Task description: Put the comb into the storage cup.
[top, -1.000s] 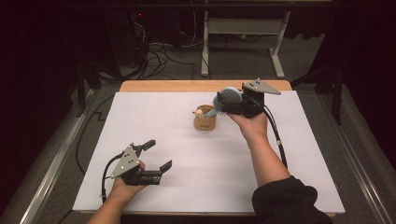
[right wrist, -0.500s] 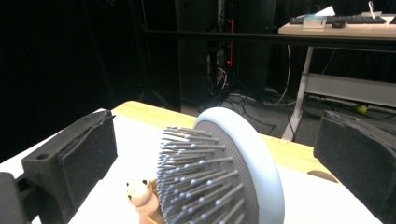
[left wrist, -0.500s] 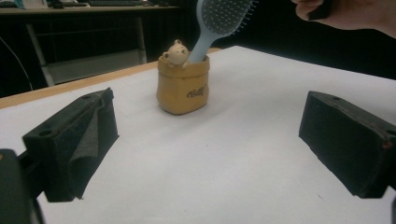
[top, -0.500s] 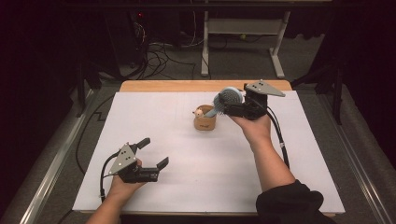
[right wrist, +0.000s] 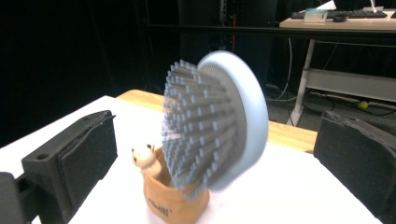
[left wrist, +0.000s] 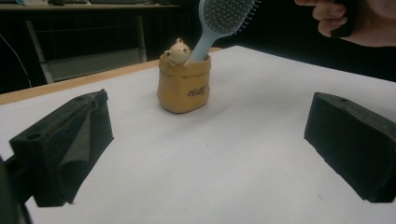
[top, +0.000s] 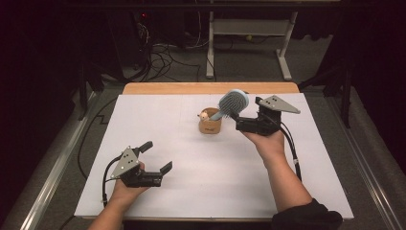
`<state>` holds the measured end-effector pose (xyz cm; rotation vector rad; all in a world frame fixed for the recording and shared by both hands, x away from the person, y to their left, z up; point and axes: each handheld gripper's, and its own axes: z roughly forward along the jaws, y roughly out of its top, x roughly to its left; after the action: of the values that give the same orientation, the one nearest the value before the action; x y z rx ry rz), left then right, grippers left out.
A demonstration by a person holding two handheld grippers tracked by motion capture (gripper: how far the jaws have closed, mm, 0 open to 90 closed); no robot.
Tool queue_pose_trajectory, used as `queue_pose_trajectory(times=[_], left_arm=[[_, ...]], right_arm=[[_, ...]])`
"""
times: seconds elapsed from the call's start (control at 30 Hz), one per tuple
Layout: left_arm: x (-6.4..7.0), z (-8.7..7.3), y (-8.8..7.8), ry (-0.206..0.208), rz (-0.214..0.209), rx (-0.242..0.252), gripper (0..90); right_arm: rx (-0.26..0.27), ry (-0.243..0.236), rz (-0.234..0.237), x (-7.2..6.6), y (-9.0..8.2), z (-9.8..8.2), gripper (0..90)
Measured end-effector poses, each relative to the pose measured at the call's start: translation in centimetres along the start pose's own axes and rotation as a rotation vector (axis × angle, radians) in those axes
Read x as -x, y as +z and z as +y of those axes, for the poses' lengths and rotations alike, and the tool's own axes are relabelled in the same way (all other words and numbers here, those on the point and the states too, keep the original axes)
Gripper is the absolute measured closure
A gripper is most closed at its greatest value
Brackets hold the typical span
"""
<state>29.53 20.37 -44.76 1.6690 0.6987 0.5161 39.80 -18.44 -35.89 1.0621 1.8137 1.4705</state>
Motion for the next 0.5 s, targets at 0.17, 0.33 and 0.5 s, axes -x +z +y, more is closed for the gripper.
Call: queue_pose_trajectory(times=[0.17,0.33,0.5], left_arm=[[0.0,0.0,0.1,0.003,0.002,-0.008,2.5],[-0.1,-0.1,0.1,0.004,0.007,-0.013,2.6],[-0.2,-0.1,0.0,-0.005,0.011,-0.007,2.8]], right_arm=[[-0.011,-0.001,0.005,0.3,-0.8,-1.6,0.2],[-0.02,0.008,0.013,0.5,-1.8,-3.3,0.2],[-0.027,0.0,0.008,0.8,-2.8,-5.2,0.2]])
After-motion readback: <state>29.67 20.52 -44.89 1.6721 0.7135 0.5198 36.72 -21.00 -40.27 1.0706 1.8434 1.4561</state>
